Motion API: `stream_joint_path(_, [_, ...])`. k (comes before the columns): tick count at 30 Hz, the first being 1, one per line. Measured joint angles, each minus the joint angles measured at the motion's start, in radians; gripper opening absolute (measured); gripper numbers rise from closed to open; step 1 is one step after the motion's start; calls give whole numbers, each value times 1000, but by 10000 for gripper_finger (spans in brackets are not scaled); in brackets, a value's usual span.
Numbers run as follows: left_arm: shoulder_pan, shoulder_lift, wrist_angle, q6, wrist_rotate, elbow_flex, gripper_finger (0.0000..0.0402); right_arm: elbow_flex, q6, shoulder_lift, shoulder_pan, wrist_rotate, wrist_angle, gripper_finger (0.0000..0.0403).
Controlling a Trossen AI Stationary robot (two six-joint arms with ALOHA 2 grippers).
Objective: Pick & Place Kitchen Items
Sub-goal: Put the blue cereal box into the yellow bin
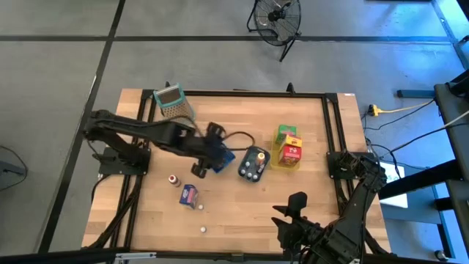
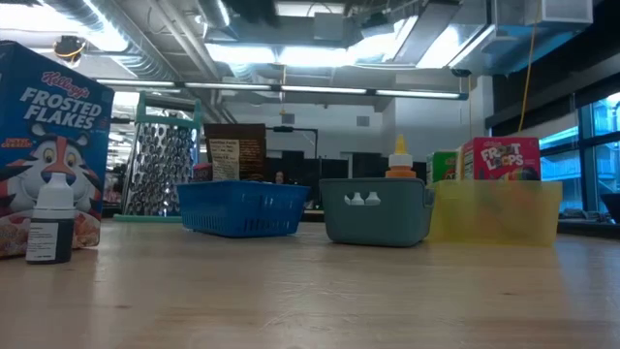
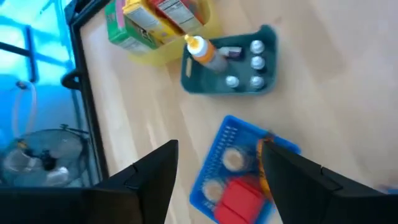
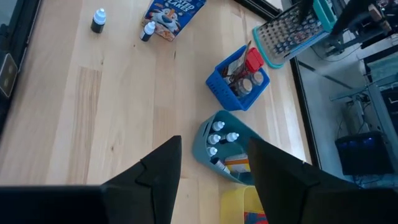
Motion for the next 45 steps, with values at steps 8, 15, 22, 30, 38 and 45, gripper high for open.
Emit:
stream_joint_path(8, [-56,-182,-144,-266,56,0,222,0,-17,0,-11,24,1,185])
stream_joint_path(15, [-74,-232,-172,-323,233,-65,235,0,-19,0,-37,21,12,185])
stream_joint_path(22, [-85,-223,-25,-271,105,-148,241,0,-19,0,-75,21,11,185])
stream_joint_path(30, [-85,-223,346,-333,274,-280,243,0,2,0,-105,-9,12,185])
stream_joint_path(38, [-85,-218,668,-358,401,-309,242,0,1,0,-114,-8,12,185])
stream_joint_path(45, [-85,-219,724,-299,256,-309,250,0,1,0,-113,-9,15,185])
